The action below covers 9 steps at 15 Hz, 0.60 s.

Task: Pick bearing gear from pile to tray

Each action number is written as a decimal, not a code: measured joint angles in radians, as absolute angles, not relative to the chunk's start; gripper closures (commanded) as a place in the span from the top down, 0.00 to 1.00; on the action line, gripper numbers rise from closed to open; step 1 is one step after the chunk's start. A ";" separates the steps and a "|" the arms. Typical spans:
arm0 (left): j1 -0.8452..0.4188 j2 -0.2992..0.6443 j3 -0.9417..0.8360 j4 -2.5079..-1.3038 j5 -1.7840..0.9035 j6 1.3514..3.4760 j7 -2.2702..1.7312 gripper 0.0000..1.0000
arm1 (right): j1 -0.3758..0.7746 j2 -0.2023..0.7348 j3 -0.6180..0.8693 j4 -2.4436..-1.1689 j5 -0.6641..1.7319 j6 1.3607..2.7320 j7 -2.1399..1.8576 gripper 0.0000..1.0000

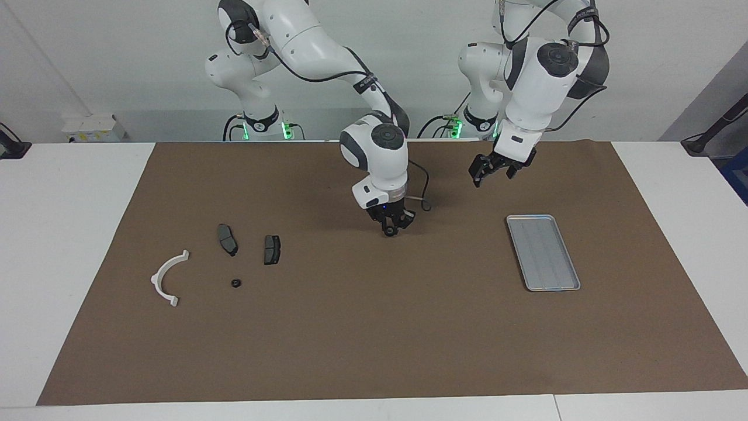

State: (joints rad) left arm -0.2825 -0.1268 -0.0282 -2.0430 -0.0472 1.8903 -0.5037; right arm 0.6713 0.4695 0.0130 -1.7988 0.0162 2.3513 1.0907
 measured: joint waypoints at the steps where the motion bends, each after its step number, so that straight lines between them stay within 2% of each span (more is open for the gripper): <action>1: -0.282 -0.127 -0.028 -2.043 -0.047 1.890 -0.504 1.00 | 0.670 0.470 0.012 -1.805 0.016 2.358 1.091 0.85; 3: -0.283 -0.127 -0.028 -2.044 -0.047 1.891 -0.506 1.00 | 0.667 0.469 0.010 -1.809 0.016 2.360 1.091 0.97; 7: -0.292 -0.127 -0.030 -2.044 -0.048 1.893 -0.531 1.00 | 0.655 0.462 0.006 -1.804 0.016 2.352 1.091 0.97; 9: -0.306 -0.127 -0.030 -2.045 -0.048 1.899 -0.552 1.00 | 0.620 0.438 0.003 -1.790 0.016 2.306 1.050 0.97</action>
State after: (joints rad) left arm -0.3055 -0.1268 -0.0298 -2.0446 -0.0477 1.8988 -0.5517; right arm 0.6202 0.4383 0.0033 -1.7898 0.0159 2.3059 1.0501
